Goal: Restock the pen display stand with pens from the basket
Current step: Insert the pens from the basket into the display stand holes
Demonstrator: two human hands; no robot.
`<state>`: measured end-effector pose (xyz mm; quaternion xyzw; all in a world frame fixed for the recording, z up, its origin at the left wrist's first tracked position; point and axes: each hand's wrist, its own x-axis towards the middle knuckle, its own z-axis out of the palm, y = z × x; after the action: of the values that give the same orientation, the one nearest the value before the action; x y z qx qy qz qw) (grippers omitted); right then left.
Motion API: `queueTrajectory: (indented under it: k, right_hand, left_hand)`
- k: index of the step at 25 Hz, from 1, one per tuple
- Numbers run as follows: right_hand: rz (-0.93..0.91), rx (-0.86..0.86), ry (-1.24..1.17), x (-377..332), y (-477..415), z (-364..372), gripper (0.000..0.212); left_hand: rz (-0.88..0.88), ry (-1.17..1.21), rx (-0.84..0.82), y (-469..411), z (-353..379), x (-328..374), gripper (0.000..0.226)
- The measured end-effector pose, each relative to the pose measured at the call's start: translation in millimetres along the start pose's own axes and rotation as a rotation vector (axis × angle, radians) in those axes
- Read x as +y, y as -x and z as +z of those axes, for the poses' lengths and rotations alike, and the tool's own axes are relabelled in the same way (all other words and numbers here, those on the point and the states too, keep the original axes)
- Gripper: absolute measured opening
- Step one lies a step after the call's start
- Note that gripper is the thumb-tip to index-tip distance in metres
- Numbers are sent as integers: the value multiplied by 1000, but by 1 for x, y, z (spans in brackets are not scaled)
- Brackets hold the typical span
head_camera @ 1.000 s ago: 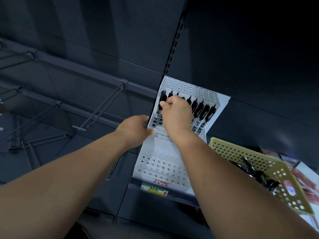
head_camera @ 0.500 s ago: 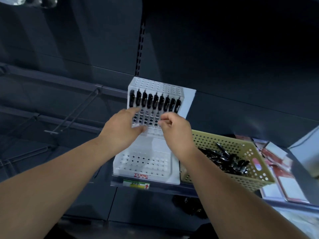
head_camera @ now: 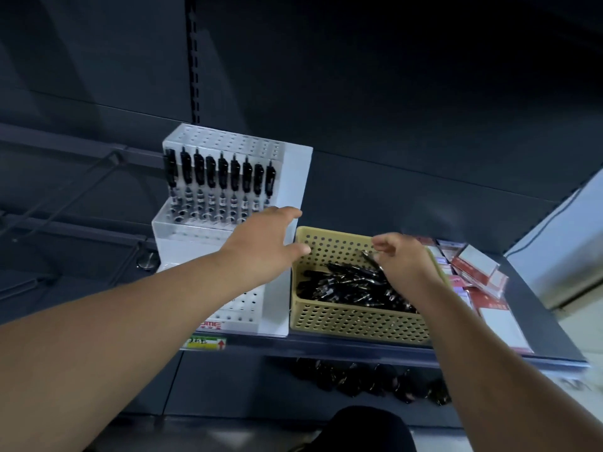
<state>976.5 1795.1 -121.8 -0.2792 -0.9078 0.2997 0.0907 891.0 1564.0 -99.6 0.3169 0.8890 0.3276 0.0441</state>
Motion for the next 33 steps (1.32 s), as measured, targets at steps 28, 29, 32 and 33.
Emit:
queueTrajectory:
  k: [28,29,32,33]
  right_hand:
    - [-252,-481,911,38,-31,-5,49]
    - [-298,-438,897,38,-34,-5,38]
    - [-315,-311,812,41,-47,0,42]
    - [-314,-254,748,40,-49,2,39]
  left_hand:
    - [-55,-41,-86,-26,45,23,53]
    - [-57,-33,-86,-24,43,23,52]
    - [-58,-11,-95,-18,37,22,50]
    - [-61,-3,-96,-16,35,22,49]
